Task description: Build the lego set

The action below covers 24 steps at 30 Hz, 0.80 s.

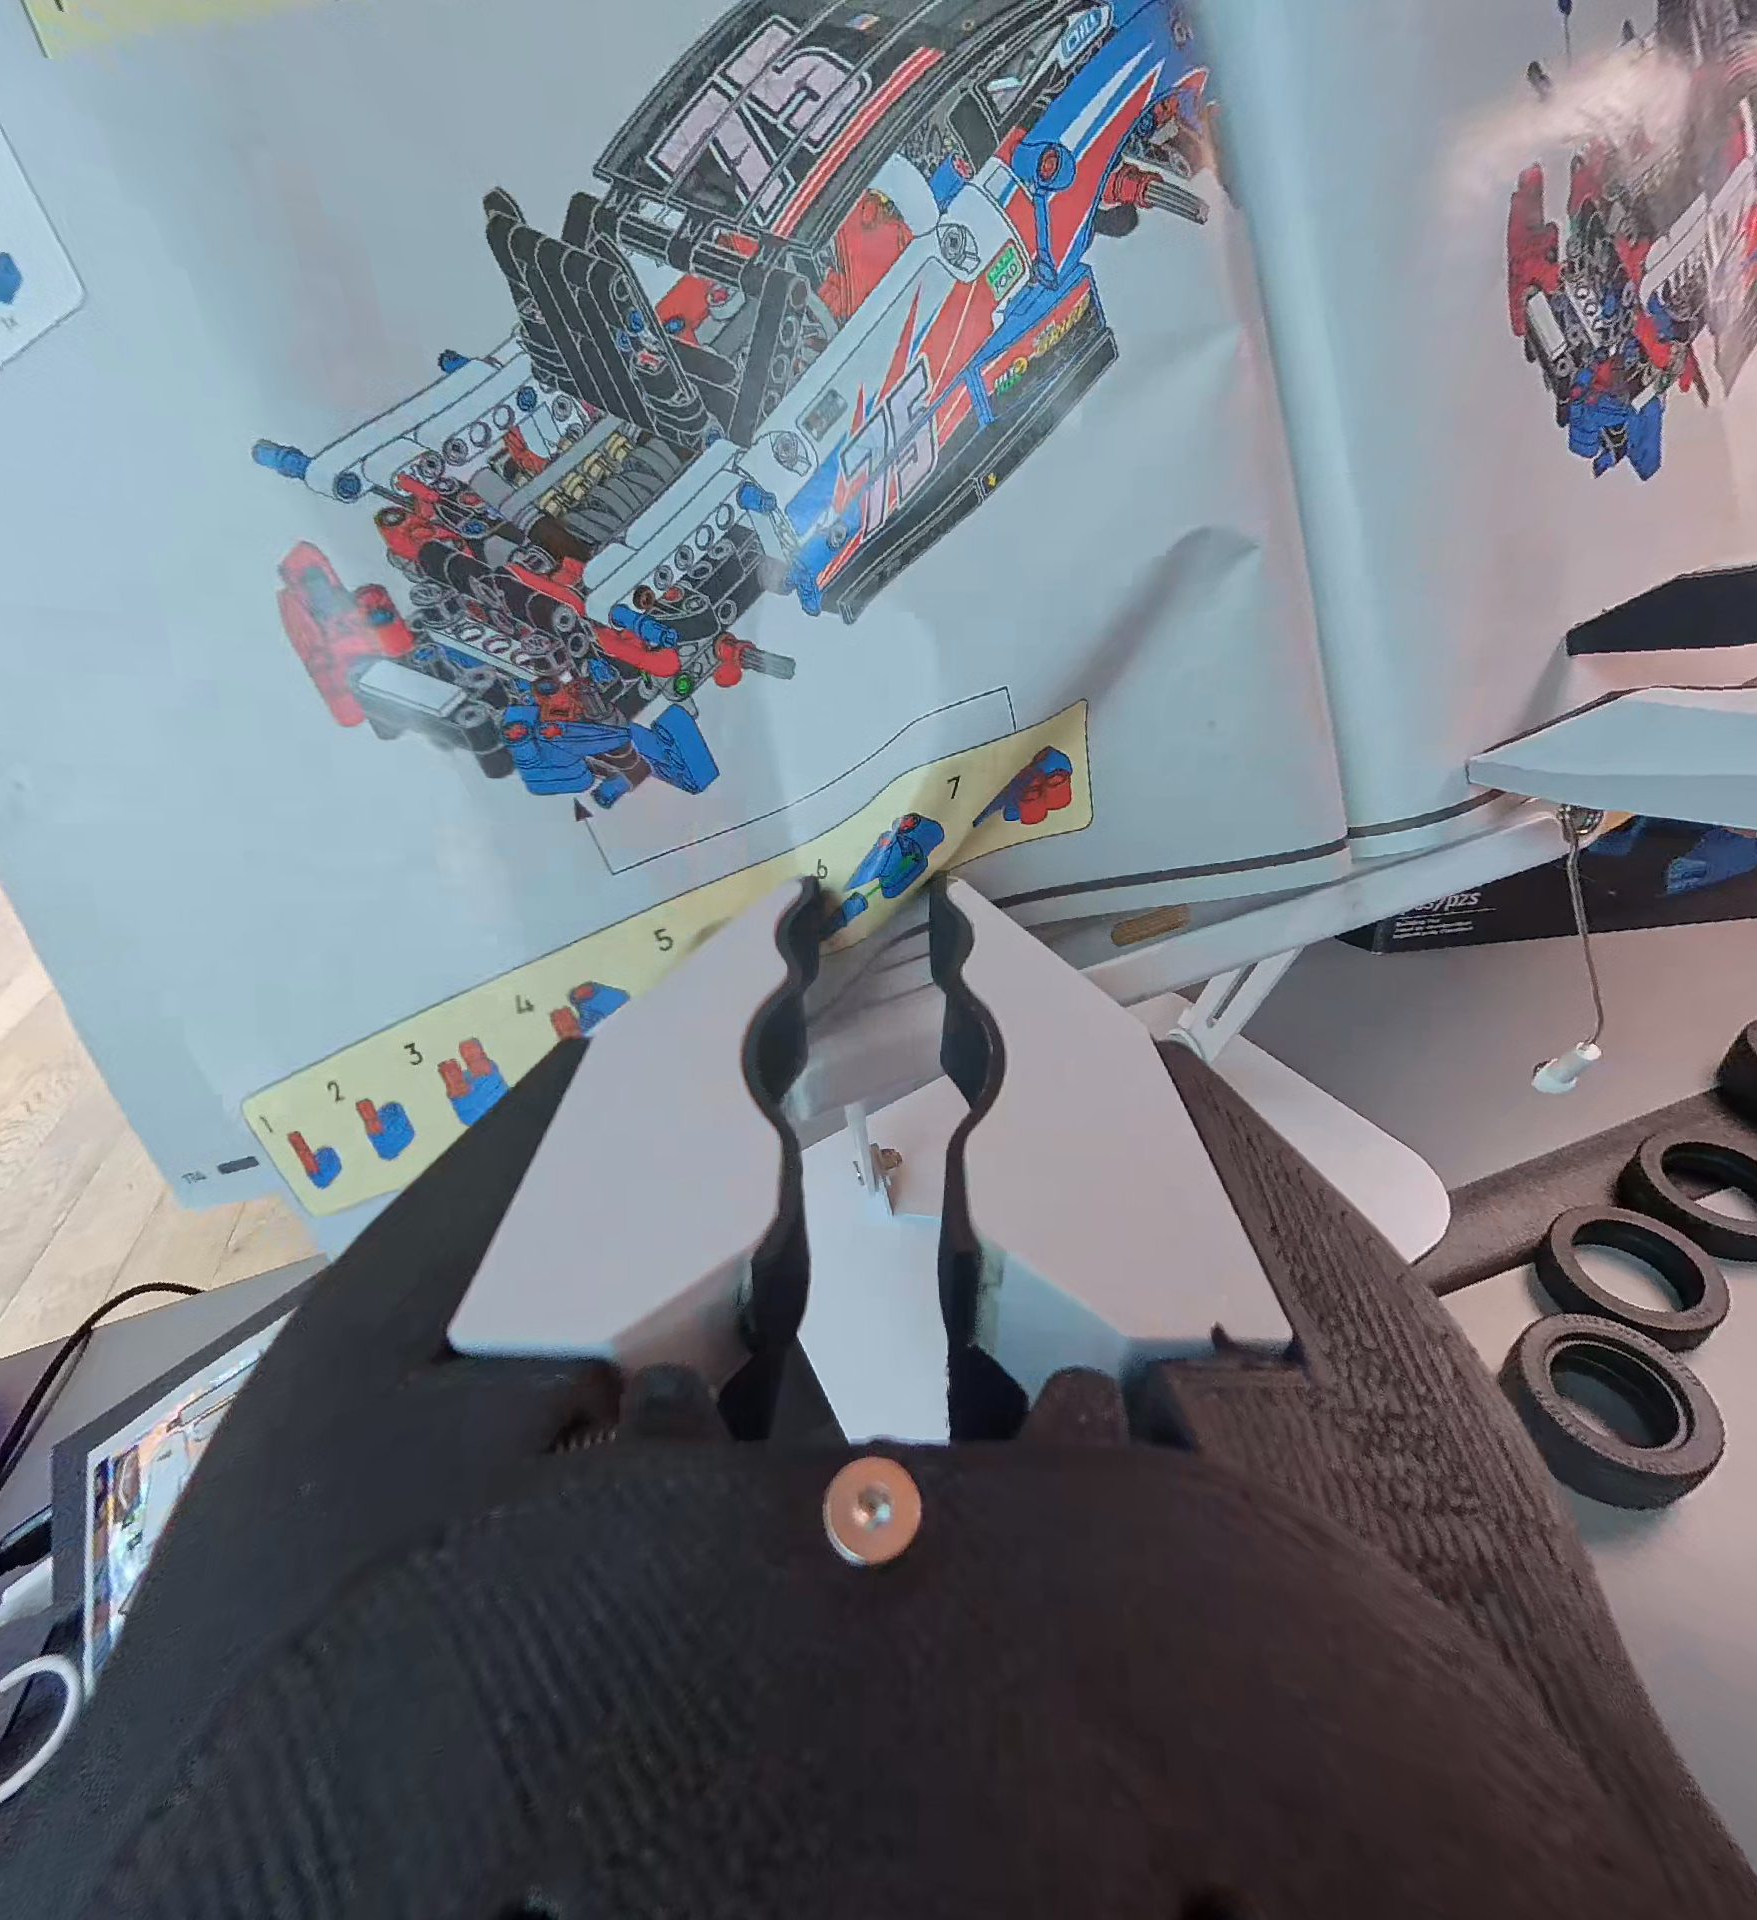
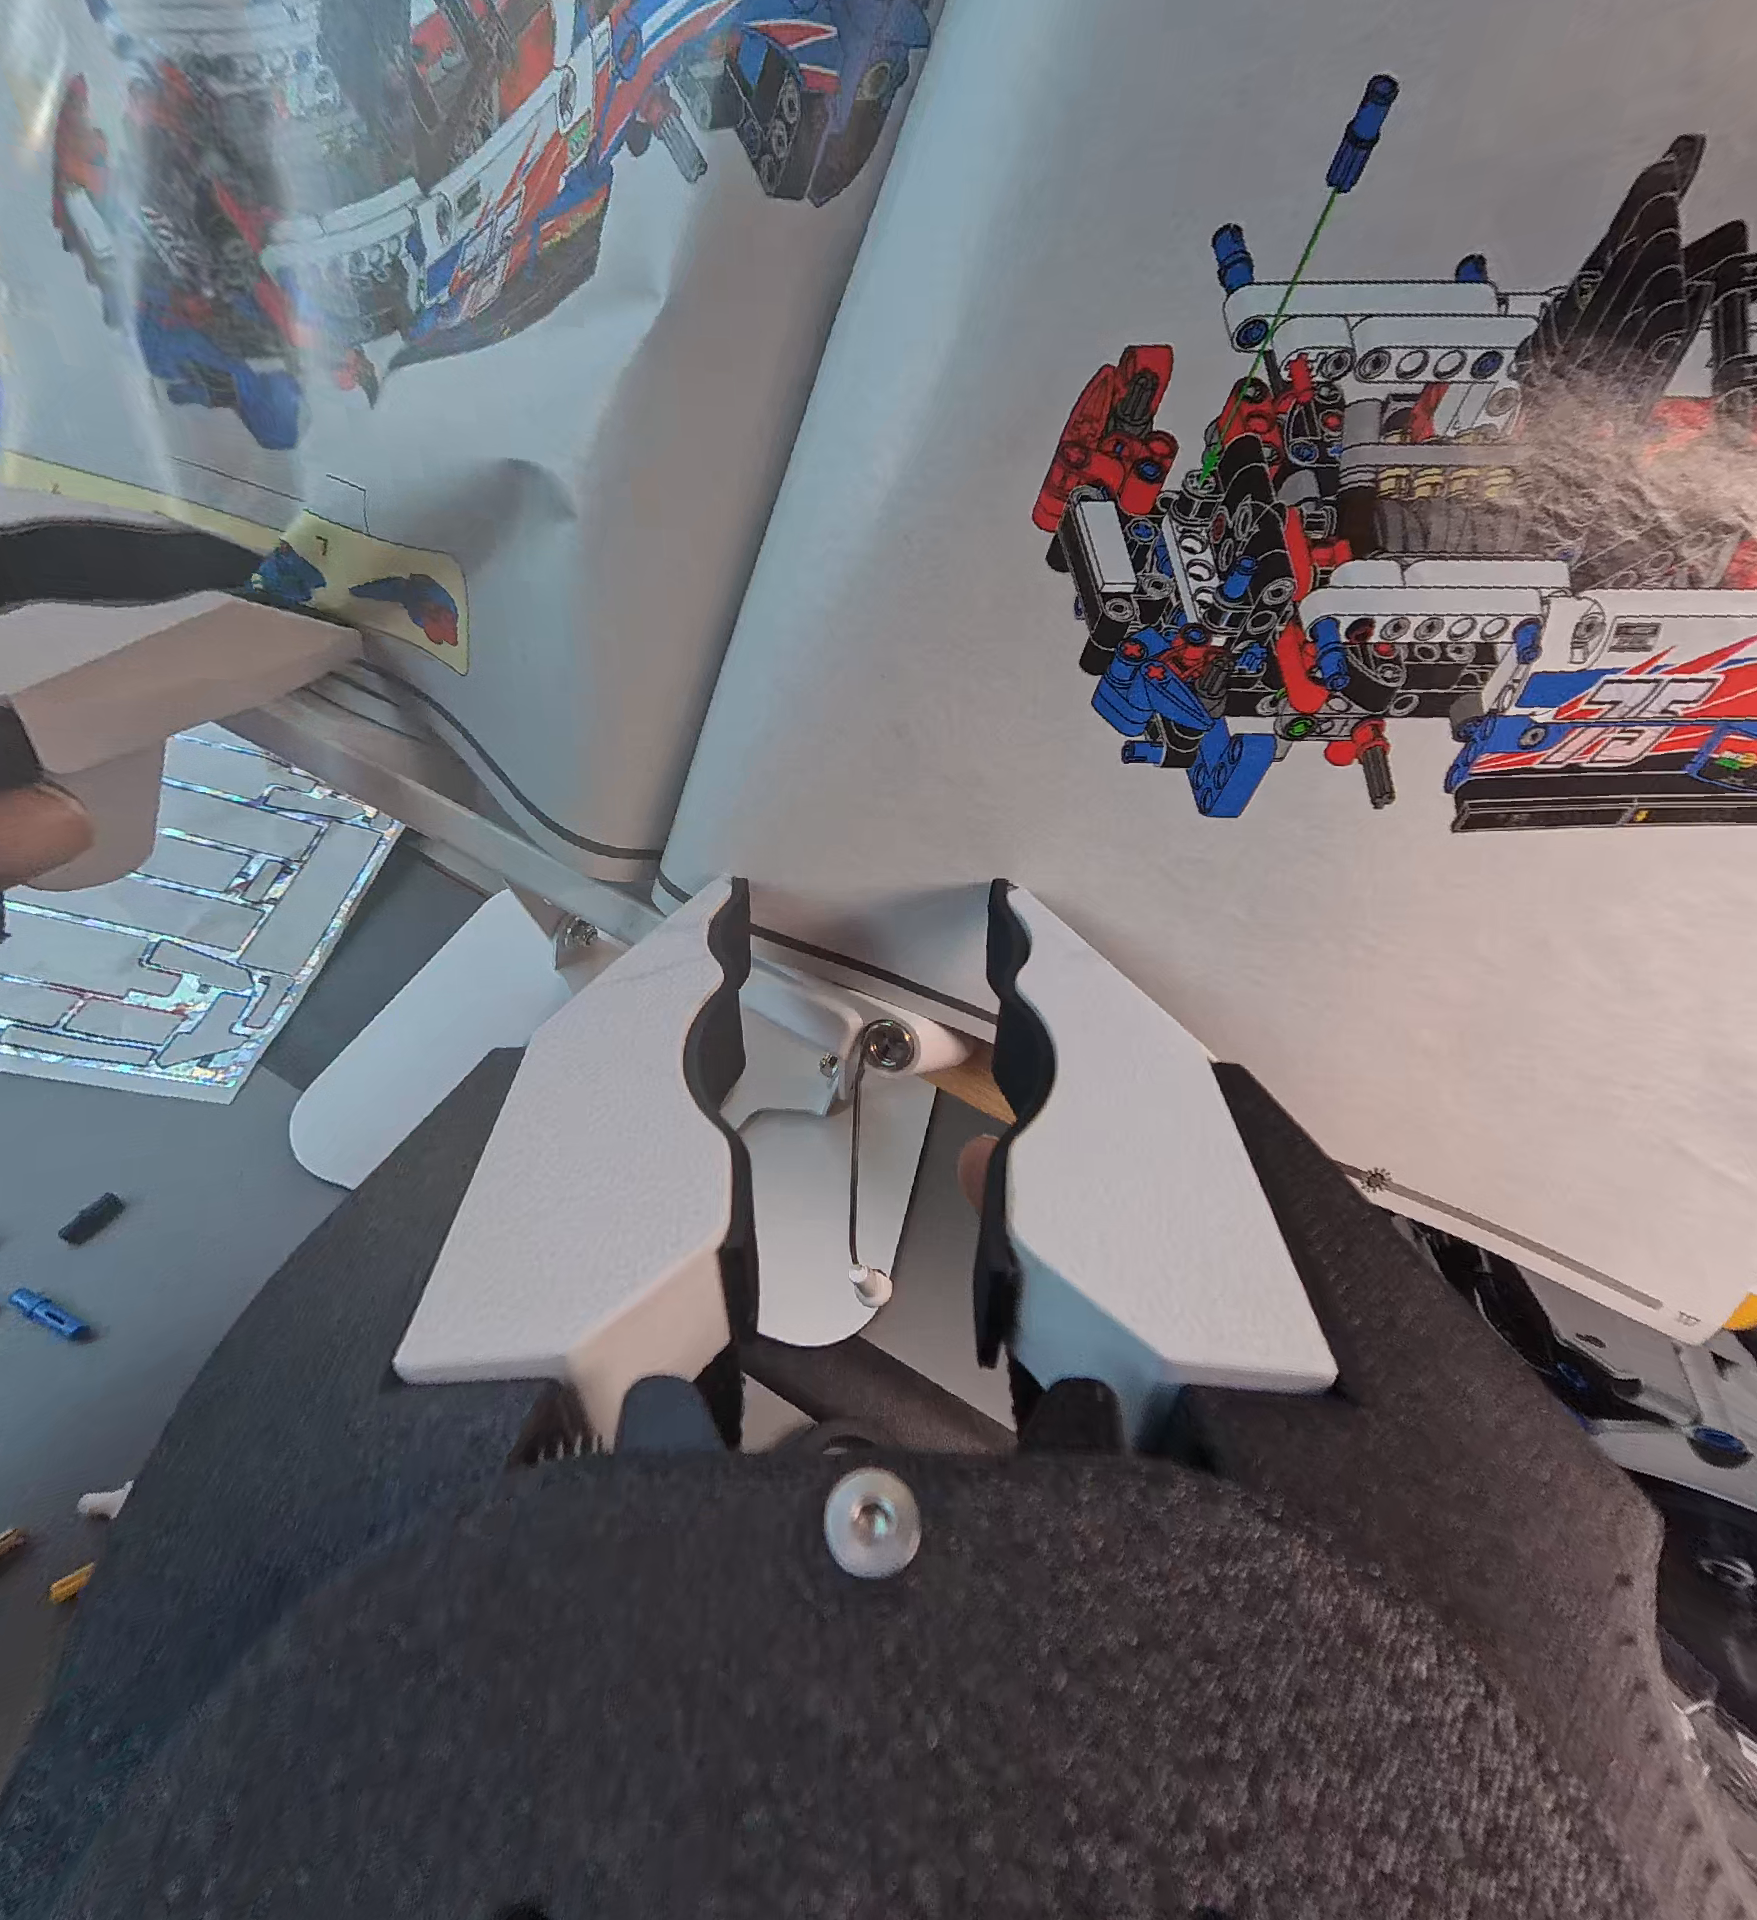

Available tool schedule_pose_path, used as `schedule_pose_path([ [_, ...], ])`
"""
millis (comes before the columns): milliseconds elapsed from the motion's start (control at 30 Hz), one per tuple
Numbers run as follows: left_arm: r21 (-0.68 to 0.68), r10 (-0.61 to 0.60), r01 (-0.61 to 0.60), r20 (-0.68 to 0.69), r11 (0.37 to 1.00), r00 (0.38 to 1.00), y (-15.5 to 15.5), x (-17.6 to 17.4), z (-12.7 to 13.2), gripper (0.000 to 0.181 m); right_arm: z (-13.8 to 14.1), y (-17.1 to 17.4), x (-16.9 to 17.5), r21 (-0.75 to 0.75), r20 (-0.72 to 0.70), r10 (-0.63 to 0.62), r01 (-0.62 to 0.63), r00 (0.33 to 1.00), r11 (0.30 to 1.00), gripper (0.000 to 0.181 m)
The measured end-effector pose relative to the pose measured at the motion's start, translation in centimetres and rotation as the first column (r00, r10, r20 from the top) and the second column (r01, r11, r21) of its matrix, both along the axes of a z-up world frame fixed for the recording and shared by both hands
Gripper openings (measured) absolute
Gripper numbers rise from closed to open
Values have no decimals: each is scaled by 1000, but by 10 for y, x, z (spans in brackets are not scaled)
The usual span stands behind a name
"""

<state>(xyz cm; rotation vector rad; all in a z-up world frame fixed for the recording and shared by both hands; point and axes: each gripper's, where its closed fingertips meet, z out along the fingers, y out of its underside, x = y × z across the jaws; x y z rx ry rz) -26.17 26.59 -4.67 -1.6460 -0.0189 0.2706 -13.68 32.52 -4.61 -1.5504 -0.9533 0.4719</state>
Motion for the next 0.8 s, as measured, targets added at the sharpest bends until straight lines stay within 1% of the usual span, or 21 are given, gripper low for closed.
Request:
schedule_pose_path([
  [67,7,-20,20,19,1000,1000,-1,5,1,9,0,-1,0,-5,-2,16,-16,1000,1000,43],
  [133,35,-29,28,11,999,1000,-4,9,6,4,1,-4,1,-21,-15,35,-35,999,999,44],
  [233,68,-57,57,-6,996,998,-7,21,13,2,7,-10,1,-51,-63,67,-70,996,996,46],
  [367,102,-98,103,-53,989,994,-9,42,22,0,23,-25,-1,-59,-143,117,-126,983,990,48],
  [467,120,-123,139,-126,983,984,-9,58,26,0,40,-36,-4,-66,-215,145,-162,966,985,48],
  [533,141,-141,167,-183,976,973,-10,70,28,0,46,-40,-9,-115,-261,156,-192,952,975,49],
  [667,151,-111,173,-353,973,929,-13,87,30,0,57,-47,-21,-205,-329,185,-261,926,943,58],
  [733,147,-89,171,-448,974,889,-14,95,30,0,74,-49,-20,-179,-340,189,-261,921,949,64],
  [800,145,-69,166,-517,975,853,-15,101,31,0,100,-65,-15,-87,-335,247,-290,909,953,70],
])
